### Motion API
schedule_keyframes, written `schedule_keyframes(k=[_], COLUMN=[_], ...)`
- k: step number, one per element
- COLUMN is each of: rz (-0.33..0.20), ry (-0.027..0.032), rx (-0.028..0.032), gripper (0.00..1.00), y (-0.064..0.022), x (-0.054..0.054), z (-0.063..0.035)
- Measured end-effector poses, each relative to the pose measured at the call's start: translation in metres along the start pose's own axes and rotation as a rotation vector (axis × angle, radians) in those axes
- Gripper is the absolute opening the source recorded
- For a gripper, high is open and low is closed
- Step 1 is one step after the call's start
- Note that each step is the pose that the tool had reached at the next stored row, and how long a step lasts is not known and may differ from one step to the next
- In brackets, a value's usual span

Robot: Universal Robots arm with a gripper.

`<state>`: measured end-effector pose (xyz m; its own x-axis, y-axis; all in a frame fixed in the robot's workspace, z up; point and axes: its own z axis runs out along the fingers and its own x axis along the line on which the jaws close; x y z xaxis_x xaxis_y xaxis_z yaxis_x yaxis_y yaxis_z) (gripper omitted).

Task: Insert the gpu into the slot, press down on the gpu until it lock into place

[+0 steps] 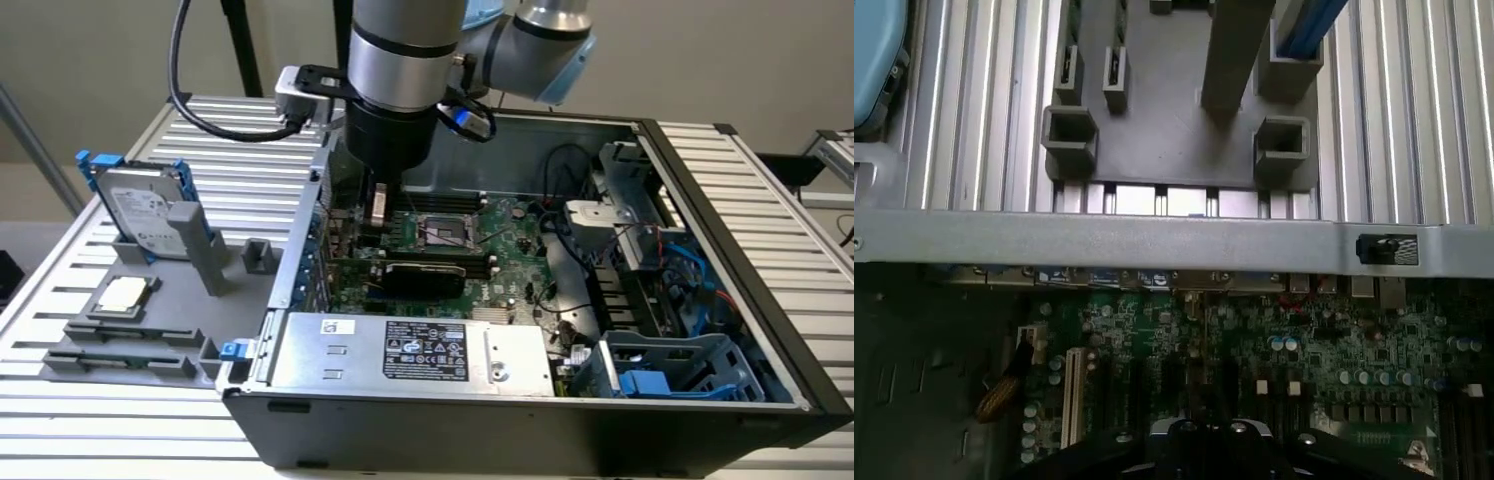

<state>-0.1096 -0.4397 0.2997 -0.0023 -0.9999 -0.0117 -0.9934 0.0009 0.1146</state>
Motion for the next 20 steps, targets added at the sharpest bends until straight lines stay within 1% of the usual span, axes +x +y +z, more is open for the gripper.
schedule_keyframes(k=[1, 2, 4, 5, 7, 9, 10, 11, 13, 20], rz=[0.0, -0.001, -0.001, -0.001, -0.001, -0.001, -0.001, -0.001, -0.001, -0.001], ry=[0.0, -0.0001, 0.0, 0.0001, 0.0, -0.0001, -0.0002, -0.0004, -0.0017, -0.0017], rx=[0.0154, 0.0291, 0.0501, 0.0593, 0.0745, 0.0861, 0.0895, 0.0914, 0.0914, 0.0911], gripper=[0.11, 0.11, 0.11, 0.11, 0.11, 0.11, 0.11, 0.11, 0.11, 0.11], y=[-0.0012, -0.0026, -0.0061, -0.0083, -0.0129, -0.0182, -0.0208, -0.0229, -0.0243, -0.0243], x=[0.0, 0.001, 0.002, 0.002, 0.003, 0.004, 0.004, 0.005, 0.005, 0.005], z=[-0.0001, -0.0002, -0.0007, -0.001, -0.0015, -0.0021, -0.0024, -0.003, -0.0034, -0.0034])
